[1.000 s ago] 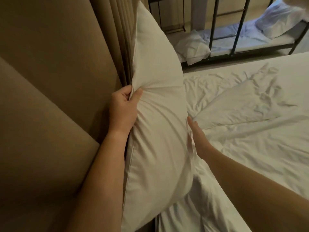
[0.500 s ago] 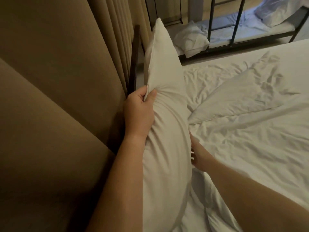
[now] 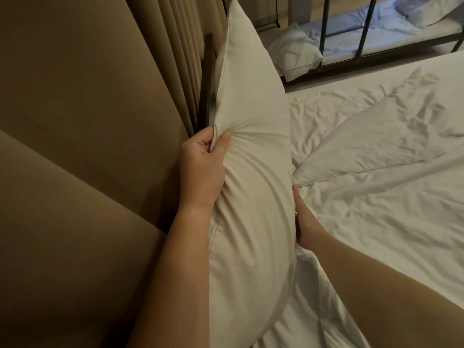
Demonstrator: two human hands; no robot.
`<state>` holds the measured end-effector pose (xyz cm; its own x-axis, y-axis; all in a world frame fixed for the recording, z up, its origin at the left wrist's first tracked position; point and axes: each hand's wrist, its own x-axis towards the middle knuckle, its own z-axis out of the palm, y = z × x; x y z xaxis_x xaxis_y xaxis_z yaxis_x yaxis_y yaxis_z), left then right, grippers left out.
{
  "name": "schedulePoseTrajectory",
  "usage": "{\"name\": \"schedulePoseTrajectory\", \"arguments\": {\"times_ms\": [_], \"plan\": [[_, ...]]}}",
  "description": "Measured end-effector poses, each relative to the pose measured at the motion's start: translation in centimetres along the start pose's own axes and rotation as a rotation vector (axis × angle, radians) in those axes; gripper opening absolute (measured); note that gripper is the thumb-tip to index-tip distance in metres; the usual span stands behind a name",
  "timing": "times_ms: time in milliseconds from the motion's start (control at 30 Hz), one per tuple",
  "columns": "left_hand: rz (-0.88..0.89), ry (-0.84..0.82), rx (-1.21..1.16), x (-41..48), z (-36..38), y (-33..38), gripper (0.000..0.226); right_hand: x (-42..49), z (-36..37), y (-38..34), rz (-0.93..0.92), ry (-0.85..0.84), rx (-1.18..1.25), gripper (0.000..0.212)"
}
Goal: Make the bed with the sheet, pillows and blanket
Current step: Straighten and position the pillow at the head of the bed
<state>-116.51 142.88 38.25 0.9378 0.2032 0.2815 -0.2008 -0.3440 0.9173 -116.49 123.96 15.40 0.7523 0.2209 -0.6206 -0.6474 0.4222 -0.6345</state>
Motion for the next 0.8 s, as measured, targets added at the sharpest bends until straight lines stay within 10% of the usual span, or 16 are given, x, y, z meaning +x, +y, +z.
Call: {"name": "schedulePoseTrajectory", "arguments": {"times_ms": [200, 467, 800], "plan": [[-0.01, 0.065, 0.192, -0.1, -0.9, 0.6, 0.04, 0.1, 0.2, -1.3, 0.068, -0.033, 0.06, 0.069], [-0.258, 0.141, 0.542, -2.4, 1.4, 1.1, 0.044, -5.1, -0.4, -2.9, -0.111, 0.326, -0.163, 0.016], [-0.45, -0.083, 0.255, -7.5, 7.9, 0.0, 0.093, -12.5, -7.9, -8.7, -0.398, 0.63, -0.417, 0.057]]}}
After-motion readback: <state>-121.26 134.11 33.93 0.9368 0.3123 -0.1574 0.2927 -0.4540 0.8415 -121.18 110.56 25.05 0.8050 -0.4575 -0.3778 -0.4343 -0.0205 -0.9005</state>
